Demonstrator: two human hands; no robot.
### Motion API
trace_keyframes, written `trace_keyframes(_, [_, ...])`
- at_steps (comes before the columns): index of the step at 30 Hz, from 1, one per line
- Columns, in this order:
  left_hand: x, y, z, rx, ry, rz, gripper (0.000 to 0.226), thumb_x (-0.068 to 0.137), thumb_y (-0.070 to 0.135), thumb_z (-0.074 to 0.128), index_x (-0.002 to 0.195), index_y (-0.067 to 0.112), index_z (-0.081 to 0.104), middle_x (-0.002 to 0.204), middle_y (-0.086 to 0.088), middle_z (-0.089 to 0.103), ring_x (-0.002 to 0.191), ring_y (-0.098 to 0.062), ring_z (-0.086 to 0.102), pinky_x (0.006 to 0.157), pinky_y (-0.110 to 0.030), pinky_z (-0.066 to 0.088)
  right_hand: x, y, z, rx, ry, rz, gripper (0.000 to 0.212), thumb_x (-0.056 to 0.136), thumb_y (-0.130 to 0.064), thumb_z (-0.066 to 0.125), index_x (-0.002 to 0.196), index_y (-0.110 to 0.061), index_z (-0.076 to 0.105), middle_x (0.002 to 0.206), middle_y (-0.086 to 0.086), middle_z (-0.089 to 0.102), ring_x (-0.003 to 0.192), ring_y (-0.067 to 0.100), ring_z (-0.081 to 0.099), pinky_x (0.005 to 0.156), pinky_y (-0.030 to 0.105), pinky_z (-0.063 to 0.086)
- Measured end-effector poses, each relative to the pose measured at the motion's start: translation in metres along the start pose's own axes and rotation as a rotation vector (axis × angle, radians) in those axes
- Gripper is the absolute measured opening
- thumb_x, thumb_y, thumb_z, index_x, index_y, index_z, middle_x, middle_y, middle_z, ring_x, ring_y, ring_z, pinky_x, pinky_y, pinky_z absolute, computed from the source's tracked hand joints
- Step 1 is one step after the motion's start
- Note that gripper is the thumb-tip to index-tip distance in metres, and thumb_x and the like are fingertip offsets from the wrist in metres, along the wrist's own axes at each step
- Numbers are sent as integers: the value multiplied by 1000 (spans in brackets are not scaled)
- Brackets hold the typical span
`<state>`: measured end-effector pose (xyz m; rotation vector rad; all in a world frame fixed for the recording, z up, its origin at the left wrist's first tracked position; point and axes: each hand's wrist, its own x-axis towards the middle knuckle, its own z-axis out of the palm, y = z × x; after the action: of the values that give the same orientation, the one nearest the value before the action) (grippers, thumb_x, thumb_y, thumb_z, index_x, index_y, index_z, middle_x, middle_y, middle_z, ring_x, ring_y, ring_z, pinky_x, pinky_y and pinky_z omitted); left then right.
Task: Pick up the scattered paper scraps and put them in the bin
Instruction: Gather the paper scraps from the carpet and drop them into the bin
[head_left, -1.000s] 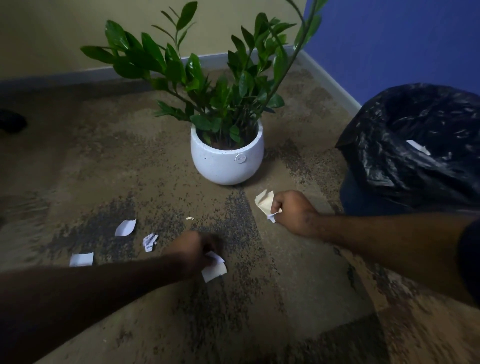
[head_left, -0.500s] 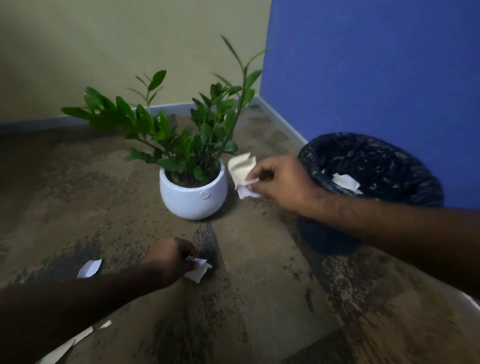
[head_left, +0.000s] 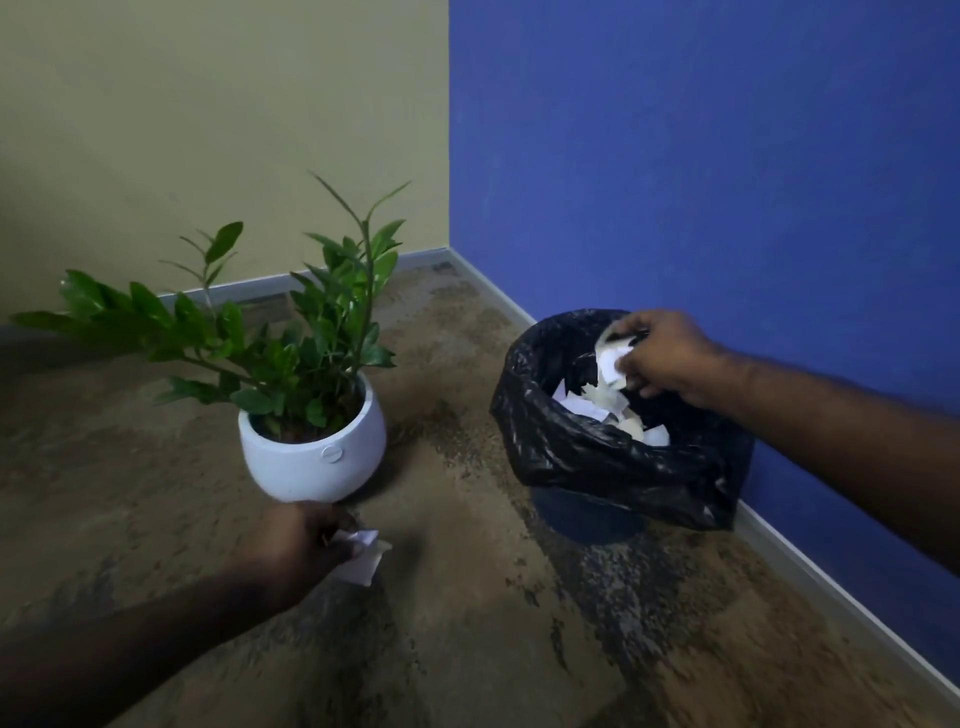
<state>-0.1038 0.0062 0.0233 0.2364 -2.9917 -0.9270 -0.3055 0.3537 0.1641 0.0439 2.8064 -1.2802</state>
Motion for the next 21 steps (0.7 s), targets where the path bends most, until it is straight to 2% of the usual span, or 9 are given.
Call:
trace_keyframes(3, [9,34,-11,-3,105,144,9,75,30,81,71,29,73,72,11,70,67,-5,64,61,-33,53,4,10,-8,-101,-72,70,34,82,5,65,103,-21,59,83,12,66,64,23,61,51,30,53])
trace_keyframes(6, [25,75,-24,-58,219,238,15,77,31,79,75,16,75,74,4,67,68,-7,61,60,-29,48,7,14,-14,-86,-6,11,21,83,3,59,86,-16,67,84,12,70,70,24,61,59,33,51])
trace_keyframes(9, [42,128,-35,-234,317,273,18,76,26,80,72,11,72,73,-6,63,65,-8,56,60,-20,44,4,7,-16,75,-60,-95,13,86,-5,60,79,-14,67,86,15,72,65,19,60,51,23,44])
trace_keyframes(11, [52,164,-38,-483,285,261,11,77,27,79,78,17,75,74,-9,67,63,-7,57,57,-17,45,0,-1,-17,277,-256,-148,6,87,-16,67,92,-13,68,88,13,72,66,18,63,49,22,45])
trace_keyframes(14, [65,213,-33,-640,245,260,8,81,31,76,82,23,77,72,-10,70,56,-7,56,51,-24,45,-6,-7,-18,515,-619,-173,44,82,-34,71,117,-9,64,92,8,70,73,20,65,56,26,48])
trace_keyframes(16, [71,239,-25,-683,235,294,9,85,29,73,82,21,77,60,0,68,47,-1,54,48,-18,43,-10,-8,-18,550,-754,-234,48,81,-39,69,120,-12,65,96,7,67,75,19,63,60,30,48])
trace_keyframes(19, [78,263,-9,-775,223,277,15,94,24,62,86,23,75,49,16,64,41,4,55,43,-8,40,-8,-4,-22,640,-726,-235,42,83,-34,69,118,-9,65,100,12,67,73,23,62,62,33,42])
trace_keyframes(21, [83,270,1,-791,202,229,20,97,22,57,85,24,73,50,13,64,42,1,56,44,-14,44,-4,2,-28,631,-638,-197,36,82,-28,71,113,-9,67,96,12,68,67,21,61,55,29,43])
